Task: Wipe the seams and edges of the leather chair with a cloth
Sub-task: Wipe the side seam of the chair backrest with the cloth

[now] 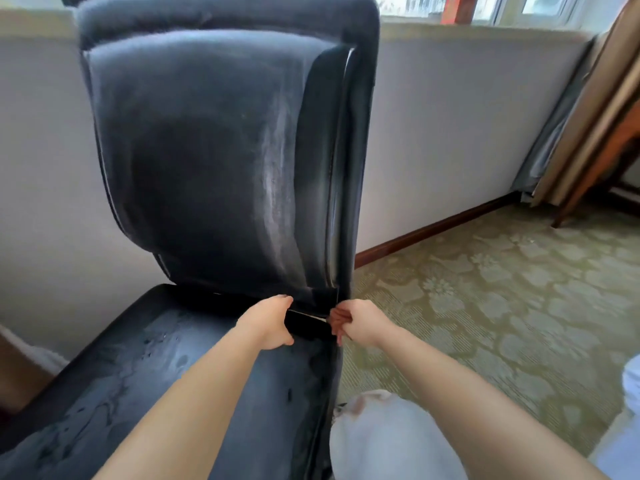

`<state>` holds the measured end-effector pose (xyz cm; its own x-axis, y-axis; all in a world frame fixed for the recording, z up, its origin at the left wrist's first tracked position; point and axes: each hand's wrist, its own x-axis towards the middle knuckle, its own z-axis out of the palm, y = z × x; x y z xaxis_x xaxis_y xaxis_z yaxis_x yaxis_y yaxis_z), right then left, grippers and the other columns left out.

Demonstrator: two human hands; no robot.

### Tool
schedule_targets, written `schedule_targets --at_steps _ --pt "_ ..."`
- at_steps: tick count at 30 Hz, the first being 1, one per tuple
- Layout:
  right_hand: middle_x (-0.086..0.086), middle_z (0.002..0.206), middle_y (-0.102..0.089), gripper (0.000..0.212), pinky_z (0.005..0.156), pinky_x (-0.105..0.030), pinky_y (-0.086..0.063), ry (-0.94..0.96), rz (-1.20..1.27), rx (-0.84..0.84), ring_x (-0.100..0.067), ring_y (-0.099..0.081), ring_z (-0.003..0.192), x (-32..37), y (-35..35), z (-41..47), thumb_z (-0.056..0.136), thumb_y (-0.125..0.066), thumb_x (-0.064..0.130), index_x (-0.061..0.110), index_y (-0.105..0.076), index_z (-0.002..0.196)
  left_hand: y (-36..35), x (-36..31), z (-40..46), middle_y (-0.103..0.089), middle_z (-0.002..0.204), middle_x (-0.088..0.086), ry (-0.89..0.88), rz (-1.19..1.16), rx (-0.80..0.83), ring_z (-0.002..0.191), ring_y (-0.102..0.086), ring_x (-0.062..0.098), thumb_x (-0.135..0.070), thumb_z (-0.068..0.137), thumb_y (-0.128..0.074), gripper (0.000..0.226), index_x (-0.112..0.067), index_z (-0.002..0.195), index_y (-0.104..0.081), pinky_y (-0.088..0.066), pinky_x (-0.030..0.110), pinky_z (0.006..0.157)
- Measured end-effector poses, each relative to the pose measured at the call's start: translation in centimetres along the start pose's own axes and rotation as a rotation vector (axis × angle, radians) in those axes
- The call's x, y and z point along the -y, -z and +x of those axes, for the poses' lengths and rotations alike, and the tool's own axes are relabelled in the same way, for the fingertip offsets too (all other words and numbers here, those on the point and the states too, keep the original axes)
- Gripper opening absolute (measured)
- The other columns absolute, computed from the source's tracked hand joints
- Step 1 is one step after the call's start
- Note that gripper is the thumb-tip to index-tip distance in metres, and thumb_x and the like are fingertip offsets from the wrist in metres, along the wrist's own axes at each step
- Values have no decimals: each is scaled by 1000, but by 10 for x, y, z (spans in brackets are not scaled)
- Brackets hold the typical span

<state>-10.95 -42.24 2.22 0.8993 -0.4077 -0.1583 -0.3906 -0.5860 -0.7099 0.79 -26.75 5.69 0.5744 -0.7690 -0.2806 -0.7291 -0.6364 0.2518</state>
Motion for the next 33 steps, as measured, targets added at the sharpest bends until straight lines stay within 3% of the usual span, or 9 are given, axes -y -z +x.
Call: schedule_targets --at_steps 3,6,9,20,27,33 --pt "-32 90 -60 19 52 -13 -47 26 -26 -12 -2 -63 58 21 4 -8 78 -33 -11 -8 -52 77 21 -3 -21 -23 156 0 2 12 -47 143 -23 17 -25 80 -70 87 -14 150 -20 -27 30 114" --pt "-3 101 -69 31 82 -30 -53 60 -133 -76 -19 -65 96 40 11 -13 81 -43 3 14 -66 98 34 -6 -43 -23 156 -1 6 17 -72 143 -22 17 -24 81 -70 87 -15 150 -18 -27 30 114" --pt "2 115 -65 37 93 -31 -49 116 -146 -134 -16 -60 106 67 21 -23 85 -49 7 23 -64 115 46 -8 -60 -22 156 -1 0 26 -104 143 -22 17 -25 82 -70 87 -16 150 -17 -27 31 114" --pt "1 111 -66 36 90 -33 -51 183 -155 -196 -18 -60 102 119 39 -53 87 -48 6 23 -62 116 76 -19 -93 -22 156 -2 -12 30 -193 142 -23 17 -24 82 -70 87 -17 151 -17 -31 31 109" --pt "3 113 -66 38 88 -32 -51 163 -151 -114 -18 -61 103 117 -5 -61 85 -48 10 26 -62 116 49 4 -109 -23 156 -1 74 61 -61 141 -26 19 -25 78 -73 95 -16 151 -12 -36 34 108" --pt "3 106 -69 31 87 -30 -51 160 -49 -39 -16 -63 98 120 -65 -56 81 -50 9 20 -67 104 13 52 -130 -22 156 -1 217 93 39 141 -27 20 -25 79 -74 96 -16 151 -11 -36 34 108"
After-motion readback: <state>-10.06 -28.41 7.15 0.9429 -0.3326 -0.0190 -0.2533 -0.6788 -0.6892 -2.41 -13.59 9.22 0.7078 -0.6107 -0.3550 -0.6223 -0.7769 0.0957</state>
